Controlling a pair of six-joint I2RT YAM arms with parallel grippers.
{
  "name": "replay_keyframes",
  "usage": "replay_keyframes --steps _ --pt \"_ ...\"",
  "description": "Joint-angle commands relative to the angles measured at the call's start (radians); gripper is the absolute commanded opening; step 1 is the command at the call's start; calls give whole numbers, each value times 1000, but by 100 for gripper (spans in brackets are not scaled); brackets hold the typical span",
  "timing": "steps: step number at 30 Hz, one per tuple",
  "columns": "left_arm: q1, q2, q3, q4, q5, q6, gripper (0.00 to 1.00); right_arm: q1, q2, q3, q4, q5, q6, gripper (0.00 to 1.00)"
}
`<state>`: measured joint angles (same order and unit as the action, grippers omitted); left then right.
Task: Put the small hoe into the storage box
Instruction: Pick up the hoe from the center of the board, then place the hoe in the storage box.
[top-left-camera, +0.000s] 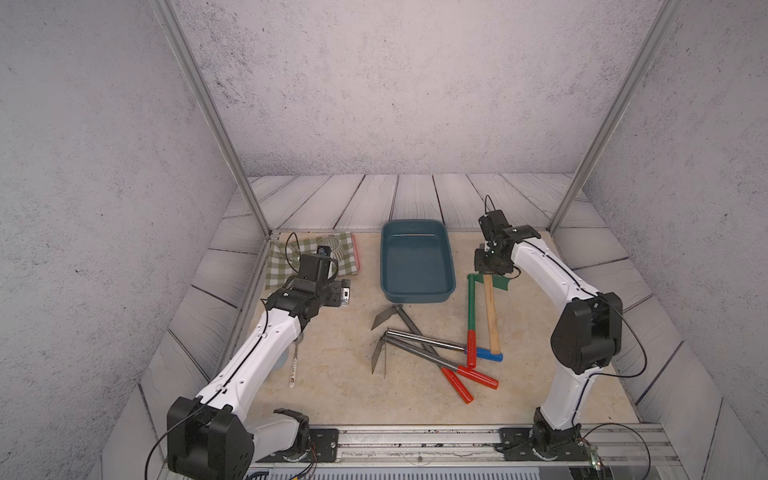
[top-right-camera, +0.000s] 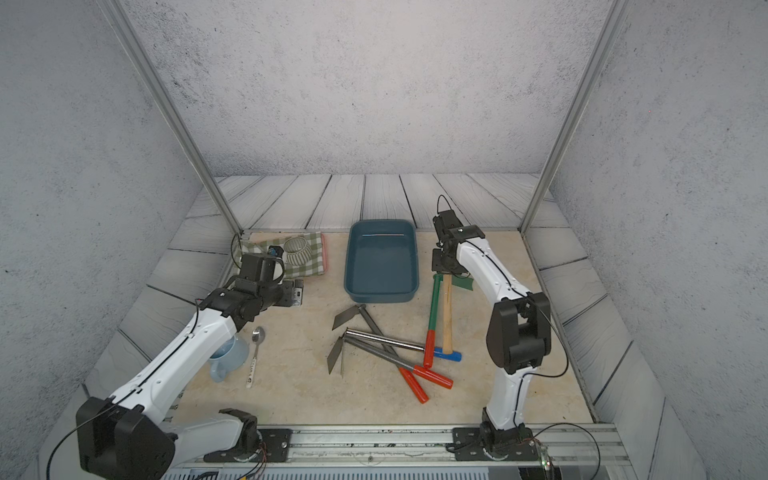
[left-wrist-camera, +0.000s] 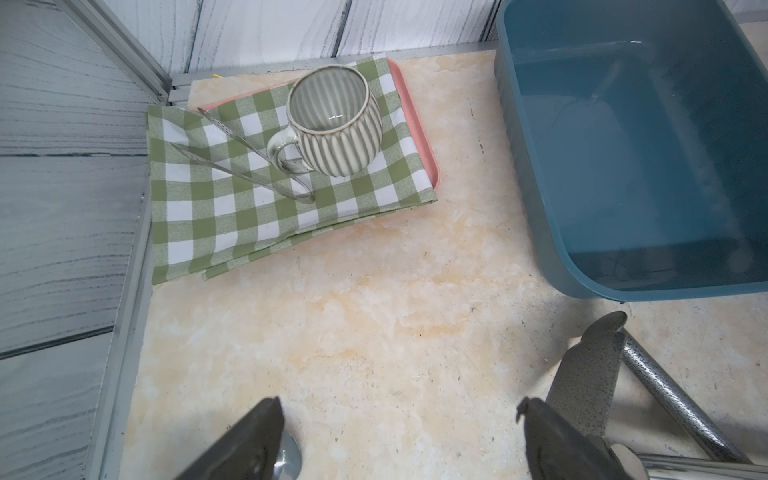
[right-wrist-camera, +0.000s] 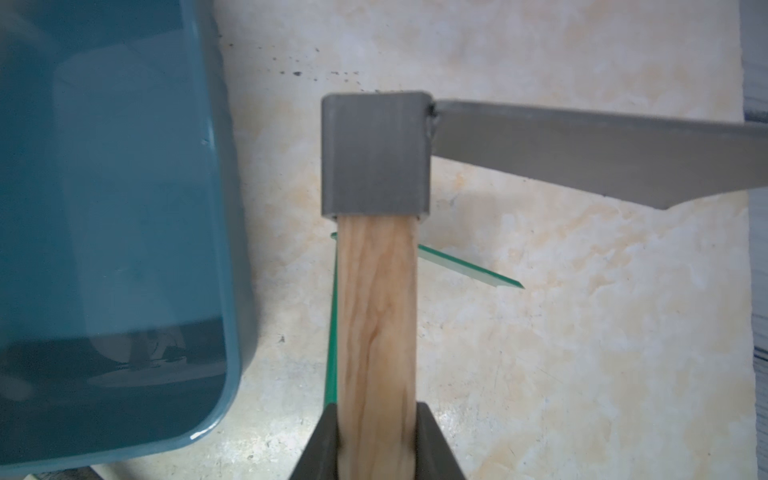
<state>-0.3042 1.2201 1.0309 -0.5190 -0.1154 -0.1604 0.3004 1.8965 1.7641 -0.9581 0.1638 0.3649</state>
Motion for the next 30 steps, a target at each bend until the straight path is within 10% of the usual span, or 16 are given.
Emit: replay_keyframes --steps 1,30 --pt "-7 10 -12 1 4 7 92 26 45 104 -45 0 -28 0" --pt "-19 22 -20 2 13 2 92 118 450 589 145 -102 -68 0"
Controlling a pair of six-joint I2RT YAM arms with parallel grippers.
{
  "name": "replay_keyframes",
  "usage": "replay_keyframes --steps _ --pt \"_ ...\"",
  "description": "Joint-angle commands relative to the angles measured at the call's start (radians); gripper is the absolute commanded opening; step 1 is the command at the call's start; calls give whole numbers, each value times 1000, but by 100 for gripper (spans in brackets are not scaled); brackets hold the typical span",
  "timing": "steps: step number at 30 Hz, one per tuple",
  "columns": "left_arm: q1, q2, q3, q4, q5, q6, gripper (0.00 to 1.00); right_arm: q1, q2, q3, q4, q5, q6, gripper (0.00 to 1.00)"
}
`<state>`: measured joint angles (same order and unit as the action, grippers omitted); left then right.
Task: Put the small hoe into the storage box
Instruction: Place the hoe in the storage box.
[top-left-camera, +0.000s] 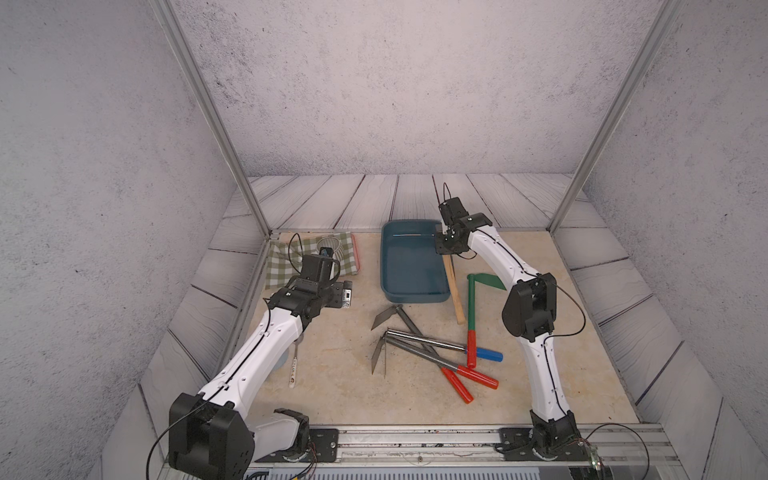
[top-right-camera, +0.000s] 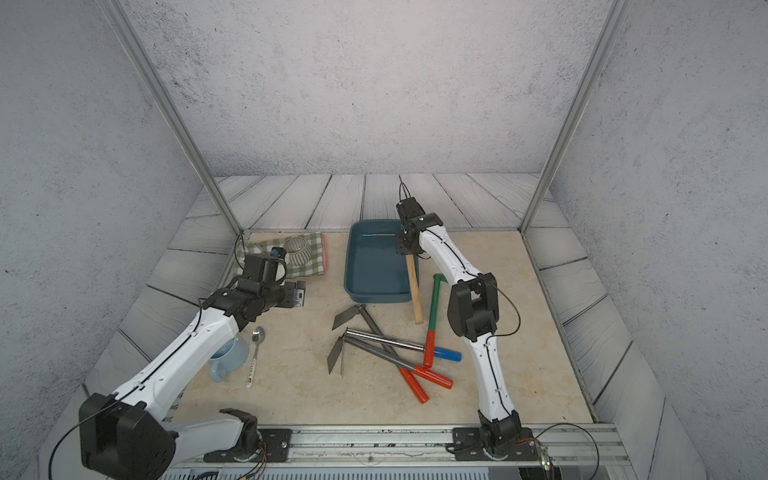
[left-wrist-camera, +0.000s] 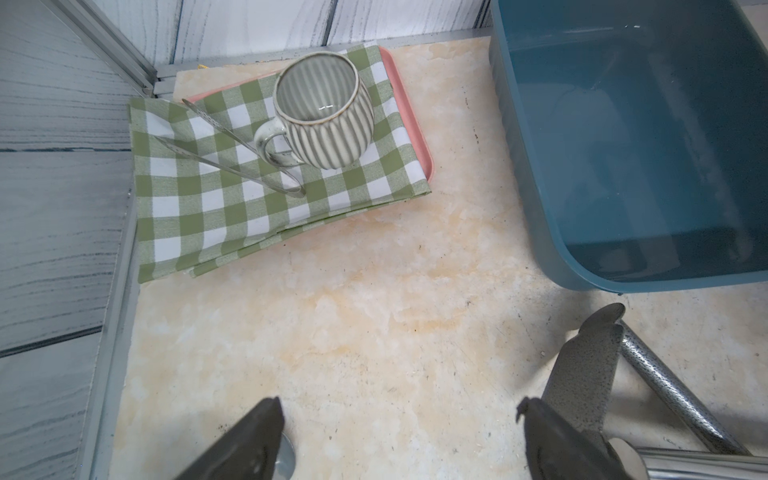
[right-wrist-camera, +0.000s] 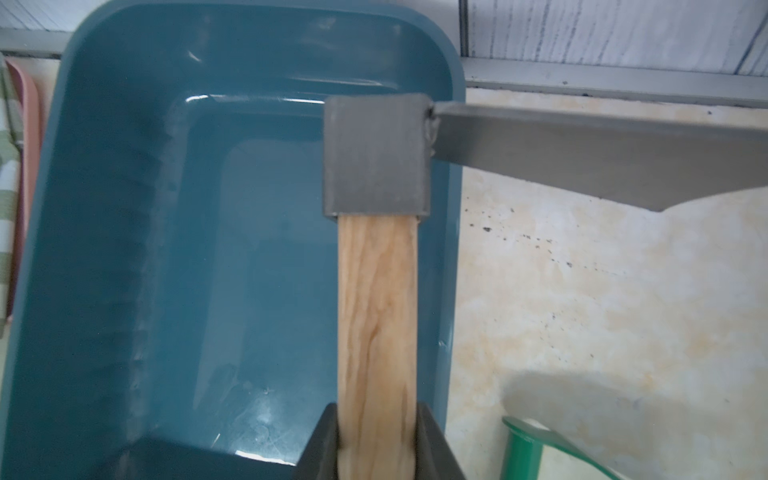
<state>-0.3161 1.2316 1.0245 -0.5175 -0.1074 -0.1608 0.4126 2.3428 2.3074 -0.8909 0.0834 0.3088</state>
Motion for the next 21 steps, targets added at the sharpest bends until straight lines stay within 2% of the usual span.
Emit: replay_keyframes --steps 1,9,15,21 --pt "-8 13 -12 -1 9 2 93 7 16 56 88 -28 -9 0" --pt "-9 20 -9 -4 13 1 93 12 133 205 40 -67 -11 0" --pt "-9 22 -9 -3 17 1 92 24 153 218 33 -92 -27 0" --pt "-10 23 -9 -5 17 3 92 83 147 247 -16 27 -124 0"
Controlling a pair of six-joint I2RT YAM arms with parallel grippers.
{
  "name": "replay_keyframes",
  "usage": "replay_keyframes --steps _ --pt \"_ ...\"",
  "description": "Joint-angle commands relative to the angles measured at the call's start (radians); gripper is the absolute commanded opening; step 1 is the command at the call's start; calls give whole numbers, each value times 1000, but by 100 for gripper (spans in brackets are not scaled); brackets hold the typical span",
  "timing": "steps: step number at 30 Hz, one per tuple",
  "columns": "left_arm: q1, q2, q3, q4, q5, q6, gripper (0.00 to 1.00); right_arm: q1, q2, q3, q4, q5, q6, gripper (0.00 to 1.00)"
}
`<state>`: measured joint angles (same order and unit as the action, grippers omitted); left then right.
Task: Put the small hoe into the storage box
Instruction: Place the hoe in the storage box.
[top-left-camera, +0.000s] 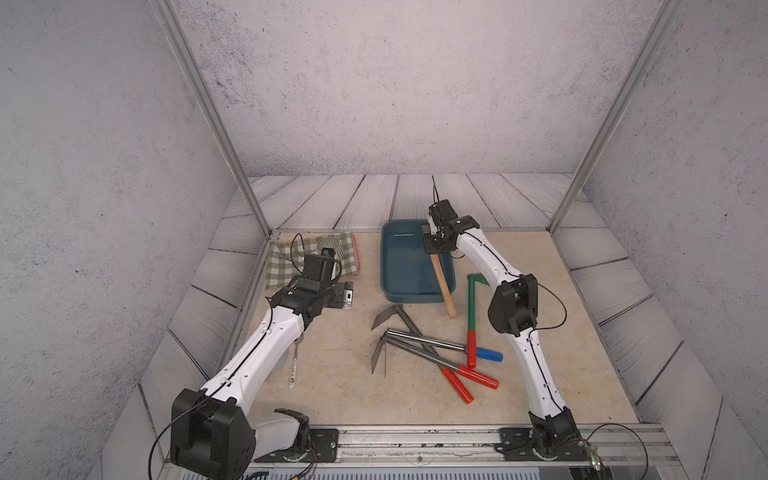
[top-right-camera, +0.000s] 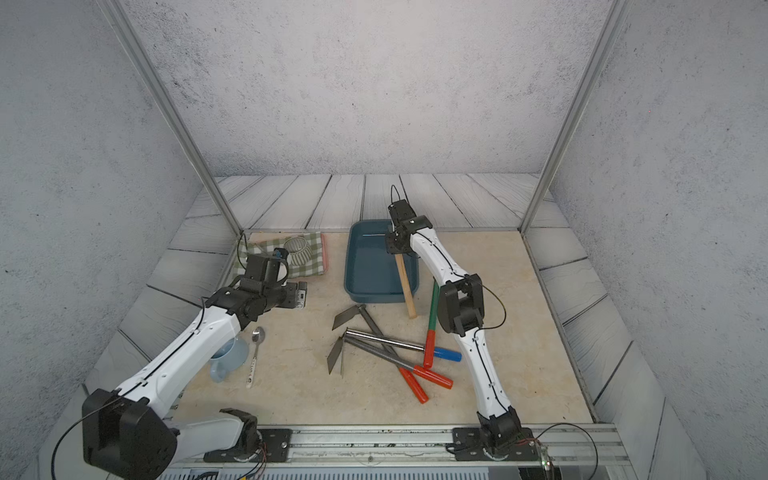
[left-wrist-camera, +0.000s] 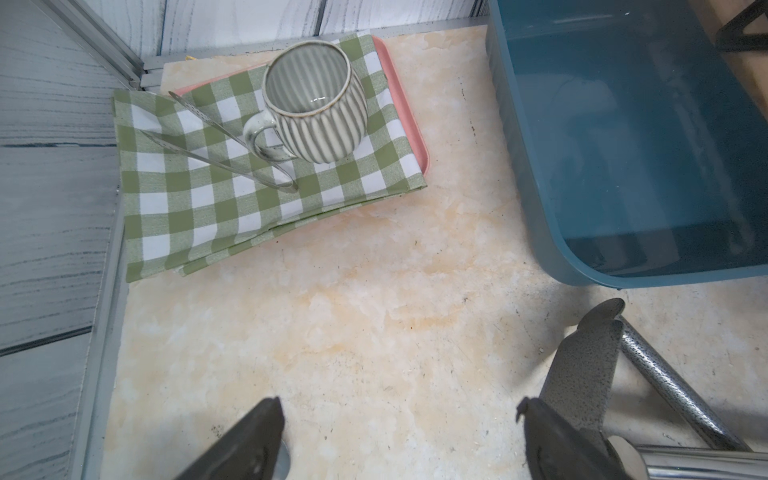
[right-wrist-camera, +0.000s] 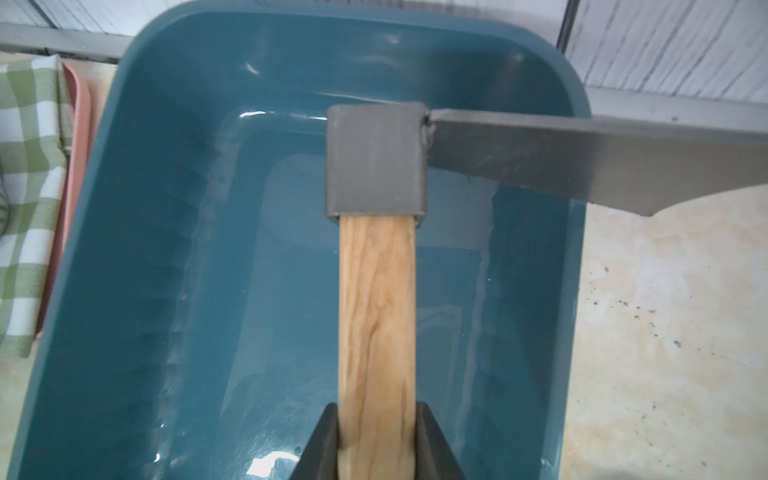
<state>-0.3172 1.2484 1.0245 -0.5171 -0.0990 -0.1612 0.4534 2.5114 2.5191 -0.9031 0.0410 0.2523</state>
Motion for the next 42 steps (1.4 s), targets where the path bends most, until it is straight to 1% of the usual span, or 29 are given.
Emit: replay_keyframes --steps 1,7,11,19,25,29,30,32,35,39,42 --pt "-8 5 -8 -5 9 3 93 50 -21 35 -6 75 -76 0" --pt "-8 2 -10 -6 8 2 93 54 -4 48 -2 14 -69 0" --pt "-8 2 -13 -5 8 4 92 54 7 56 20 -22 -74 2" --pt "-10 0 -14 -10 2 7 92 50 54 66 21 -29 -80 8" --pt "-10 4 -12 -10 5 8 92 47 69 49 38 -28 -74 10" --pt "-10 6 -12 -10 5 9 92 48 85 57 37 -18 -77 20" --pt "-10 5 -14 -10 5 9 93 45 89 61 33 -16 -79 25" --pt "-10 5 -13 -10 5 10 93 46 90 63 28 -16 -80 42" --pt "-10 7 -13 -10 5 9 93 47 74 59 7 -12 -79 56" --pt "-11 11 -9 -12 6 10 93 45 31 41 -39 4 -82 60" --pt "-11 11 -8 -12 5 10 93 46 10 43 -123 28 -81 61"
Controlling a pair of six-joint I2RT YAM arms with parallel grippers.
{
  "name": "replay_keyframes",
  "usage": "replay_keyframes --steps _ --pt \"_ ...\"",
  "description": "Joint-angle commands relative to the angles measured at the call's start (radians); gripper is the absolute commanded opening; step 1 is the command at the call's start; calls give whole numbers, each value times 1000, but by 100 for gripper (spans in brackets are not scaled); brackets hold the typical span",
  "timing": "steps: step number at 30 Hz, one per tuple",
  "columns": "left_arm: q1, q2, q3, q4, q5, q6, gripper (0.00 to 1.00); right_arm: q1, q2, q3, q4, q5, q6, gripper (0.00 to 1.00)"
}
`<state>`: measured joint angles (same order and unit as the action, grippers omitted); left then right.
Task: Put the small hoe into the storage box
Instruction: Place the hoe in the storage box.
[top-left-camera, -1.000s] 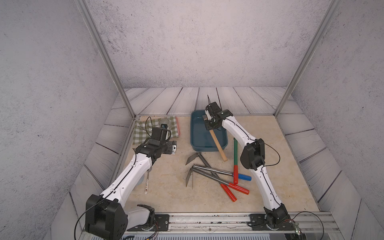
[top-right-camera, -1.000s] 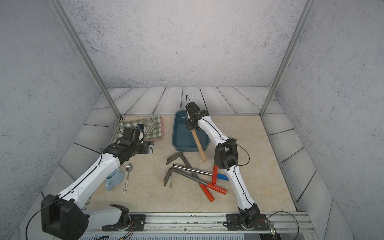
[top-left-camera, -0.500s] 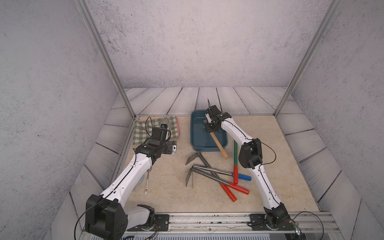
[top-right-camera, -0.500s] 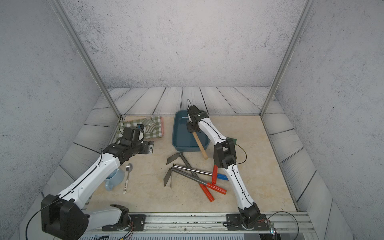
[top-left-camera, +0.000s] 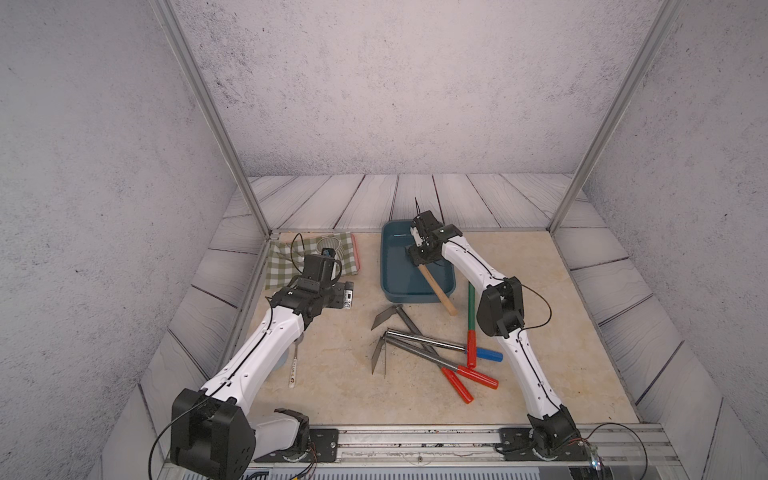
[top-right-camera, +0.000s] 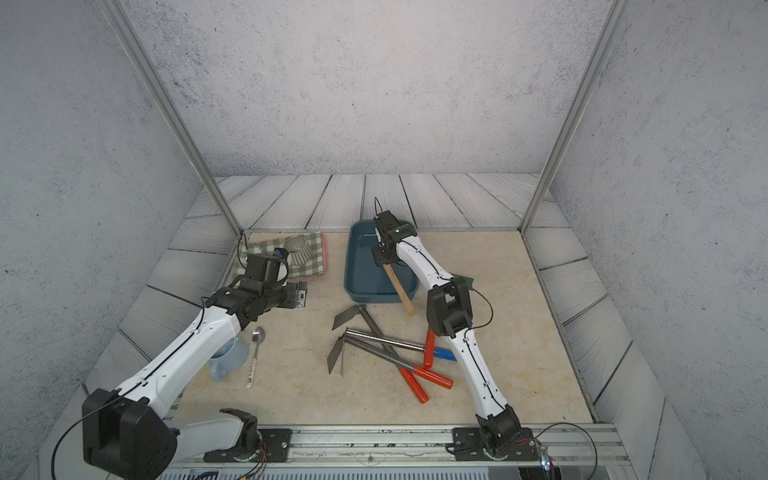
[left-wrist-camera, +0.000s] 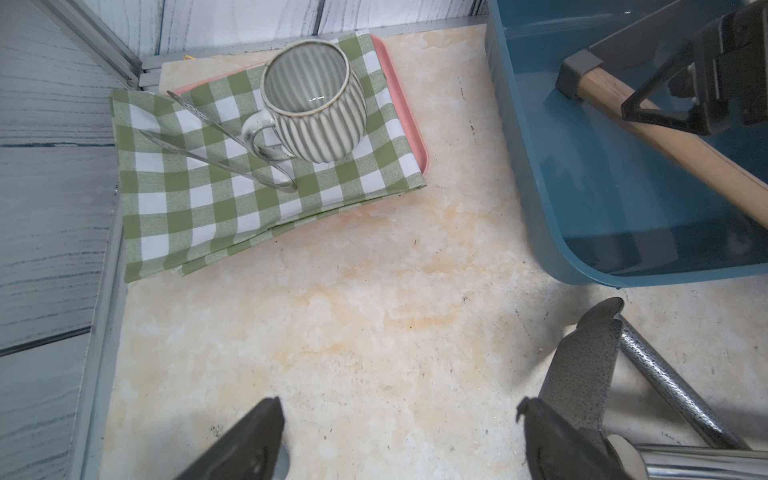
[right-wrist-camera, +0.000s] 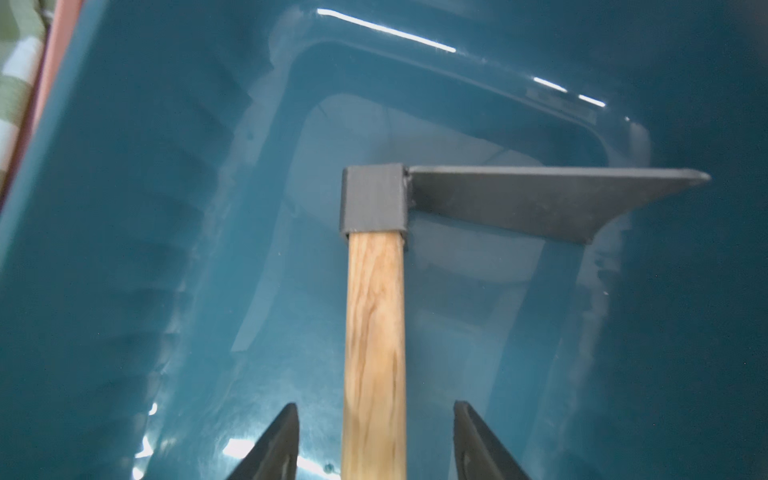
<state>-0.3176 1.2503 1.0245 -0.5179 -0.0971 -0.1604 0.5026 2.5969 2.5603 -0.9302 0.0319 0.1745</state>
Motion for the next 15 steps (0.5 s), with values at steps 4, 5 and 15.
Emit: replay_keyframes --steps 4,5,15 --pt "-11 8 -8 -10 7 7 92 -4 -125 -50 -173 43 5 62" --pt "-11 8 -8 -11 8 7 92 -4 -147 -82 -174 41 7 62" --pt "-11 0 -9 -11 7 7 92 19 -224 -196 -251 3 -7 63"
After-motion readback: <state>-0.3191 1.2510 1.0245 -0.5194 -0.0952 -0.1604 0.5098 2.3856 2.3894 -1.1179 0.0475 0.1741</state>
